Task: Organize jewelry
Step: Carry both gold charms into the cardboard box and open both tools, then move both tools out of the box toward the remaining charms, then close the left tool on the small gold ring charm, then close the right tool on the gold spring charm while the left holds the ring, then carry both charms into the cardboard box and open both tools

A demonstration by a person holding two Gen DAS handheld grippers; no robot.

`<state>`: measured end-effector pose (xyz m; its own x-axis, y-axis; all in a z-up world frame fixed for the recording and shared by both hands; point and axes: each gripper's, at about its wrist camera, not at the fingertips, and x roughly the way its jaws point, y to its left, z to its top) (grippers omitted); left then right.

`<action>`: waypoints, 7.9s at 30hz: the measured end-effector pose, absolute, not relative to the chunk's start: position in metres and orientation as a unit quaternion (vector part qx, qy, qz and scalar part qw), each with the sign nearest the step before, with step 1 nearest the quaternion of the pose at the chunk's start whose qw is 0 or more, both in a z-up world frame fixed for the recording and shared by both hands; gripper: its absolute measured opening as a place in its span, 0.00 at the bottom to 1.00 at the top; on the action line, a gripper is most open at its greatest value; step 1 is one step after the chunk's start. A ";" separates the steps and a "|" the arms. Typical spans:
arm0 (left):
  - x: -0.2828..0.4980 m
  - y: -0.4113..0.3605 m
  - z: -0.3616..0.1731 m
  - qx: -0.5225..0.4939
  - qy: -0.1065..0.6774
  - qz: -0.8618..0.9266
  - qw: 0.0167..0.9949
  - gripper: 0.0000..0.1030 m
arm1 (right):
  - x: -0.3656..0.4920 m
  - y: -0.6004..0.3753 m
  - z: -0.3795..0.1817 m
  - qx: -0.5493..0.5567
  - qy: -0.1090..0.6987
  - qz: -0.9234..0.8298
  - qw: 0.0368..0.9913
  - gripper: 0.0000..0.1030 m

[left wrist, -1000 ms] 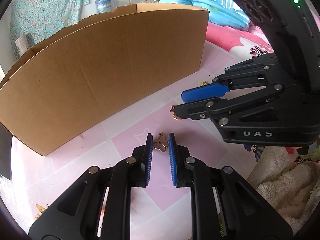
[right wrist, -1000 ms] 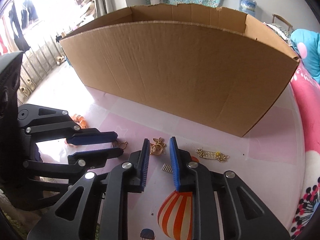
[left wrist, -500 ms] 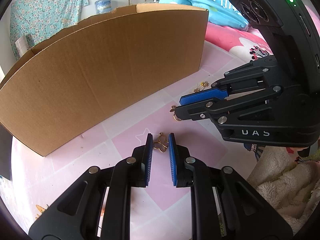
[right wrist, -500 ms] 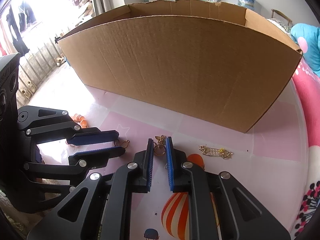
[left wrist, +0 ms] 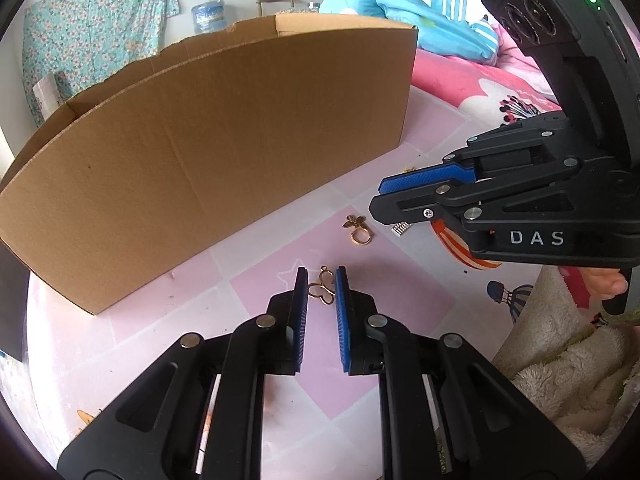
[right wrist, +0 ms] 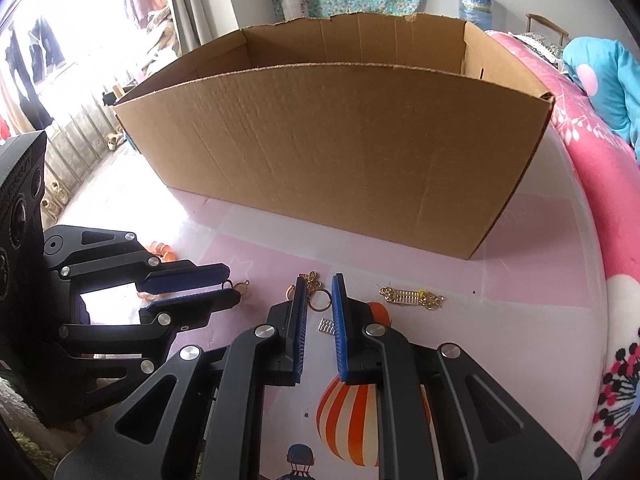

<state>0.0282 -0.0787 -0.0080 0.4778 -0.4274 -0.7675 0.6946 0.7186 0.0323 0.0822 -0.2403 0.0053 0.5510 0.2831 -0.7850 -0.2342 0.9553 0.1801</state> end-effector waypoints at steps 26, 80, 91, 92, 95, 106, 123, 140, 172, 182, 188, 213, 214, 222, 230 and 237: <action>0.142 -0.075 0.131 0.130 0.362 -0.362 0.849 0.12 | 0.181 -0.249 0.138 -0.023 0.395 0.232 0.889 0.12; 0.100 -0.003 0.143 0.033 0.369 -0.298 0.880 0.60 | 0.130 -0.275 0.156 0.110 0.322 0.155 0.927 0.52; 0.017 0.003 0.106 0.031 0.354 -0.274 0.894 0.71 | 0.037 -0.274 0.102 0.146 0.326 0.108 0.928 0.57; 0.015 0.000 0.102 0.040 0.355 -0.276 0.892 0.71 | 0.032 -0.274 0.092 0.154 0.336 0.108 0.923 0.57; 0.011 -0.014 0.089 0.079 0.357 -0.273 0.890 0.71 | 0.023 -0.272 0.069 0.159 0.365 0.095 0.912 0.57; 0.025 -0.035 0.054 0.105 0.377 -0.251 0.885 0.71 | 0.025 -0.272 0.026 0.146 0.419 0.064 0.894 0.57; 0.037 -0.072 0.028 0.133 0.379 -0.289 0.869 0.63 | 0.038 -0.284 0.007 0.123 0.418 0.072 0.897 0.57; 0.043 -0.122 -0.009 0.198 0.412 -0.349 0.818 0.22 | 0.047 -0.275 -0.001 0.100 0.427 0.071 0.896 0.54; 0.057 -0.093 -0.013 0.160 0.426 -0.309 0.835 0.11 | 0.064 -0.256 -0.006 0.096 0.441 0.077 0.889 0.36; 0.057 -0.090 -0.014 0.152 0.423 -0.311 0.837 0.11 | 0.067 -0.233 -0.010 0.033 0.446 0.066 0.892 0.24; 0.057 -0.087 -0.013 0.153 0.422 -0.312 0.838 0.11 | 0.065 -0.231 -0.009 0.015 0.444 0.060 0.894 0.15; 0.053 -0.084 -0.007 0.156 0.410 -0.320 0.840 0.11 | 0.057 -0.241 -0.006 0.029 0.430 0.059 0.900 0.15; 0.052 -0.084 -0.006 0.155 0.409 -0.320 0.840 0.11 | 0.056 -0.242 -0.004 0.028 0.429 0.057 0.901 0.15; 0.040 -0.081 0.018 0.156 0.380 -0.332 0.849 0.11 | 0.046 -0.239 0.015 0.022 0.400 0.044 0.915 0.15; 0.026 -0.078 0.076 0.127 0.322 -0.367 0.863 0.11 | 0.028 -0.241 0.062 0.006 0.337 0.028 0.941 0.15; 0.063 -0.080 0.128 0.129 0.301 -0.383 0.864 0.11 | 0.053 -0.255 0.117 -0.004 0.273 0.078 0.959 0.15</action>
